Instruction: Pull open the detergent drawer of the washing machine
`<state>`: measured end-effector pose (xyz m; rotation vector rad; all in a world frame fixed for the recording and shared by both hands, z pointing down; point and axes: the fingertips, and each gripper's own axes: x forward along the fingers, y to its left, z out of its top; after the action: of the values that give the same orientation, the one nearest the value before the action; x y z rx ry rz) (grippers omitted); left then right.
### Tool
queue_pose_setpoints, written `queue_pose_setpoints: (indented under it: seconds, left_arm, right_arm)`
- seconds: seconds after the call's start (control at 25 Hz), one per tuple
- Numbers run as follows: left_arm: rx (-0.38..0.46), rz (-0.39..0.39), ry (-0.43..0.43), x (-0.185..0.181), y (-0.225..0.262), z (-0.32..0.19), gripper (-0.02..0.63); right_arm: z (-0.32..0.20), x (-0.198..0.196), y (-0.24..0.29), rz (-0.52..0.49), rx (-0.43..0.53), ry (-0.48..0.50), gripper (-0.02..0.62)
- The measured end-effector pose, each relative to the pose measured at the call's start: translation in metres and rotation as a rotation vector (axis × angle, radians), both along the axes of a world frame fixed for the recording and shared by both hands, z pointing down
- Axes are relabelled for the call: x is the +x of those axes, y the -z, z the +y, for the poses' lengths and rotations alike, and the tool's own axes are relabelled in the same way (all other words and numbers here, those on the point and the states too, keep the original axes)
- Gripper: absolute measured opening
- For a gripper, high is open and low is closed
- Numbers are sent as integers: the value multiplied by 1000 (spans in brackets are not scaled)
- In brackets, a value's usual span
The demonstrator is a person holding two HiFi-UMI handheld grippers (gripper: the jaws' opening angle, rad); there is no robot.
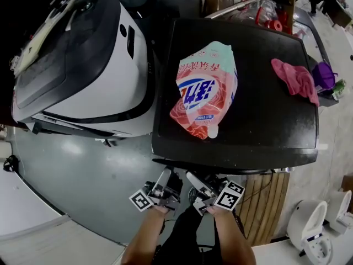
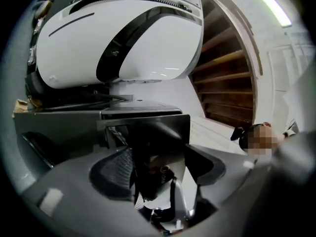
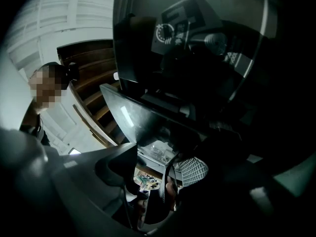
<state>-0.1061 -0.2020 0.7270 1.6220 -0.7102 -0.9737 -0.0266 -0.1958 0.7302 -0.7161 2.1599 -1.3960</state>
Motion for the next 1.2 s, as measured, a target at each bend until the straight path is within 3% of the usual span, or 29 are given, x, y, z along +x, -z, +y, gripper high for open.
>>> queue_pose_setpoints:
  seconds: [0.16, 0.32, 0.84, 0.96, 1.08, 1.2]
  left_arm:
    - [-6, -66, -79, 2, 0, 17, 360]
    - [-32, -37, -63, -5, -4, 43, 339]
    - [-82, -58, -93, -9, 2, 112, 336]
    - [-72, -49, -121, -13, -4, 119, 336]
    - [-61, -92, -182, -16, -1, 118, 337]
    - [-63, -95, -175, -26, 9, 119, 328]
  right_arm:
    - [12, -1, 0, 2, -16, 13, 257]
    - [40, -7, 1, 0, -27, 13, 258]
    - [107, -11, 6, -17, -88, 36, 258]
    - [109, -8, 6, -9, -108, 10, 258]
    - [105, -9, 6, -5, -119, 8, 258]
    - [107, -15, 5, 23, -132, 37, 259]
